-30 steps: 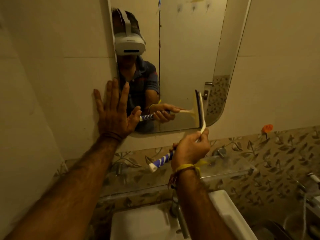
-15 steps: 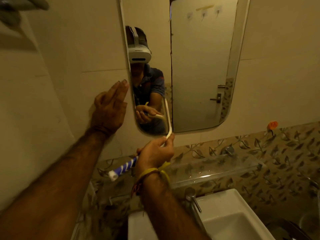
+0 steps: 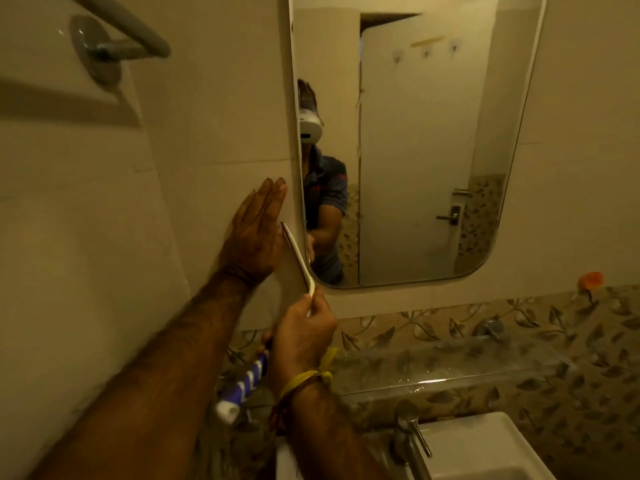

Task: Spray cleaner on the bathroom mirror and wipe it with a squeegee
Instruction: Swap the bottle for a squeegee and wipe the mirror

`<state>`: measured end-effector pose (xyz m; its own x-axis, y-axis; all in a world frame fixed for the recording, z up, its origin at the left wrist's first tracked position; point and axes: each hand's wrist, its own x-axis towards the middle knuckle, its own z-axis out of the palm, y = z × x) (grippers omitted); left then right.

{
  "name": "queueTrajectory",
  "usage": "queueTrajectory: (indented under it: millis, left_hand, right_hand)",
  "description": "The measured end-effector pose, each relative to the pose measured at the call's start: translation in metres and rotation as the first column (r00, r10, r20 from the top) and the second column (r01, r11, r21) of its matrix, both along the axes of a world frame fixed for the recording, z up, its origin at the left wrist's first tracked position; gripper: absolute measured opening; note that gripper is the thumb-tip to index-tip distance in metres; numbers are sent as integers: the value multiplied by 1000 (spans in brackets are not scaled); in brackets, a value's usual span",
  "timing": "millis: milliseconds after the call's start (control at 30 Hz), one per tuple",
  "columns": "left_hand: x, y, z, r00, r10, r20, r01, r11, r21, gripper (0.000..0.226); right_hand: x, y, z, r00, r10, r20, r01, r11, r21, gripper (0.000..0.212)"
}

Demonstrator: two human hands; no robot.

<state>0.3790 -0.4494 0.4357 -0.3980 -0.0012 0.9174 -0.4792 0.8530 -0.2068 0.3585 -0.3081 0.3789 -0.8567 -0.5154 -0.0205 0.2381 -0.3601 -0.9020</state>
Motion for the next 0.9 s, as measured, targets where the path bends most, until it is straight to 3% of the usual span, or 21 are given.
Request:
queueTrajectory:
  millis: [133,200,267,367,600,767,900]
  left_hand:
    - [10,16,5,997,-43,66,27,972,231,64]
    - [14,25,6,997,-53,58,36,963,267,65]
    - [14,31,9,999,-49,12,43,955,295,65]
    - [8,39,19,996,-21,-82,44,957,286,66]
    - [-31,39,76,973,-36,-229,70,987,143,59]
    - [-52,16,86,947,-59,-315,112,982,153,71]
    - [-57,1,78,958,-17,-286,18,1000,2,74]
  right_hand:
    - [-40,28,1,961,100,-260,-92,995,43,34]
    - [-54,49,-9,899,100,-426,-89,995,45,37]
    - [-64,69,-19,804,40,-593,-6,998,58,39]
    - [-84,85,-26,585,-39,-810,198,975,96,48]
    - [-126,65,30,255,1,-967,343,935,92,59]
    - [-130,51,21,213,-5,-977,318,946,64,70]
    - [-137,24,61,166,-200,-966,287,947,-147,62]
